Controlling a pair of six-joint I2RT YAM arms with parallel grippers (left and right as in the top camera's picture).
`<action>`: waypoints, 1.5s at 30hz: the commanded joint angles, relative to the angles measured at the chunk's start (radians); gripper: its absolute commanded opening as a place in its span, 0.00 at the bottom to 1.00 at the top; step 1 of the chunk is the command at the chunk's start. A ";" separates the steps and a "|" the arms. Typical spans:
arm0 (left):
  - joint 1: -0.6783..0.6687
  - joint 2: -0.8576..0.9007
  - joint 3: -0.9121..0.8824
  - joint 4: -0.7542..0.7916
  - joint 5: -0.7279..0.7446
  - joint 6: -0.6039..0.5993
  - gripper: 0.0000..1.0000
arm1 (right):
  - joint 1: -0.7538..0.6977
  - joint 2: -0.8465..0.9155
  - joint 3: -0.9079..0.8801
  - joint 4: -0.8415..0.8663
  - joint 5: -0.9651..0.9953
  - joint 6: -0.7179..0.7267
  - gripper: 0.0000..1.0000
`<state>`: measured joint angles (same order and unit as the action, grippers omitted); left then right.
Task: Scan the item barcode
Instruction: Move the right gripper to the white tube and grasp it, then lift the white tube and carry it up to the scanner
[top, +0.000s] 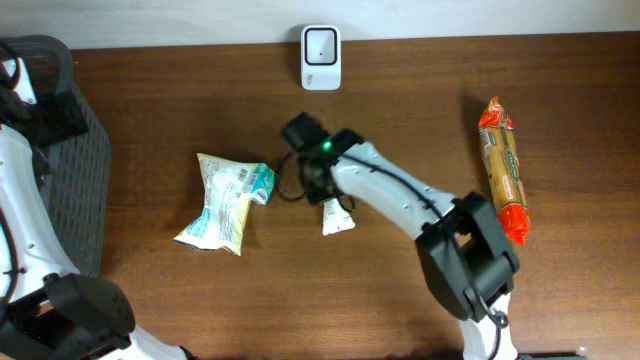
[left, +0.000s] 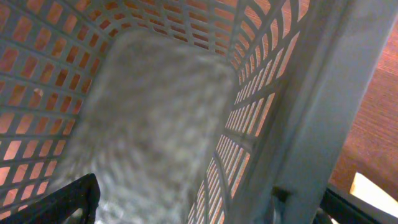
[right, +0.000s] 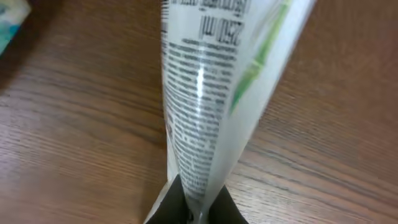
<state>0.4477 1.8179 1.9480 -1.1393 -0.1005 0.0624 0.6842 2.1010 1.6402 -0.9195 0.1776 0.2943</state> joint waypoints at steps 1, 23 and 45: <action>0.007 0.002 -0.003 0.002 0.007 -0.006 0.99 | 0.049 0.050 0.019 0.009 0.077 -0.032 0.26; 0.007 0.002 -0.003 0.002 0.007 -0.005 0.99 | -0.286 0.035 0.199 -0.227 -0.474 -0.081 0.97; 0.007 0.002 -0.003 0.002 0.007 -0.005 0.99 | -0.354 0.050 -0.387 0.472 -1.029 0.108 0.08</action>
<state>0.4477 1.8179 1.9480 -1.1393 -0.1009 0.0624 0.3218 2.1330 1.2686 -0.4622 -0.8879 0.3775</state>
